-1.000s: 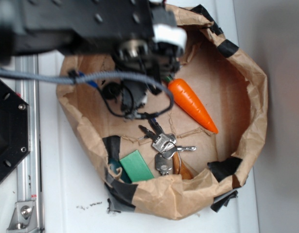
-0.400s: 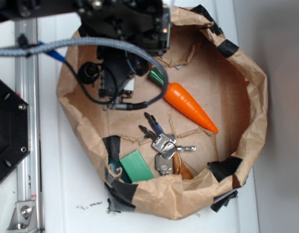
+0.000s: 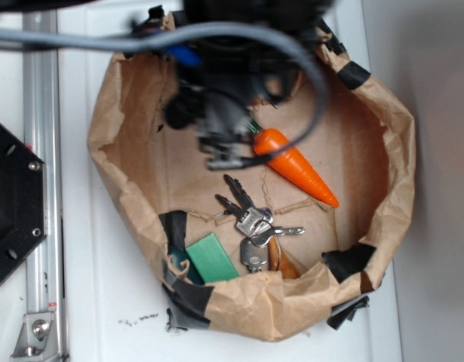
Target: Grab the black box.
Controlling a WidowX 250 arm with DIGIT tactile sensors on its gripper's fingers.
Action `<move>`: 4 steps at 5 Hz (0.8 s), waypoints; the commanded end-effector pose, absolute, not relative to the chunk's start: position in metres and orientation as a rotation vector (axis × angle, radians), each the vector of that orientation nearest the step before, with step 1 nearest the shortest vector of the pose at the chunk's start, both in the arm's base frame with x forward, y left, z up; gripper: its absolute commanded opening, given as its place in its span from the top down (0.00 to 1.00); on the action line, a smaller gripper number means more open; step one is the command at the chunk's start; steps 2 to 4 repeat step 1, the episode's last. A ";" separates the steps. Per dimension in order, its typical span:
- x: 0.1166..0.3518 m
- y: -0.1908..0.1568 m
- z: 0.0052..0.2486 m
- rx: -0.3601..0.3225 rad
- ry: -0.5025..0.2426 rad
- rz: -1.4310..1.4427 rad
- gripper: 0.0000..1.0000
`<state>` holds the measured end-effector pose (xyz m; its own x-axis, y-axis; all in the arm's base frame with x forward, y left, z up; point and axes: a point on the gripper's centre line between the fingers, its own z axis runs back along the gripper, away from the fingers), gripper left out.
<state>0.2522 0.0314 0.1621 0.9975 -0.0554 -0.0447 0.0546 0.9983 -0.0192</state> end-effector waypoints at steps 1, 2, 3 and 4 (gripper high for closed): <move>0.257 0.013 0.187 0.018 -0.020 -0.013 1.00; 0.257 0.013 0.187 0.018 -0.020 -0.013 1.00; 0.257 0.013 0.187 0.018 -0.020 -0.013 1.00; 0.257 0.013 0.187 0.018 -0.020 -0.013 1.00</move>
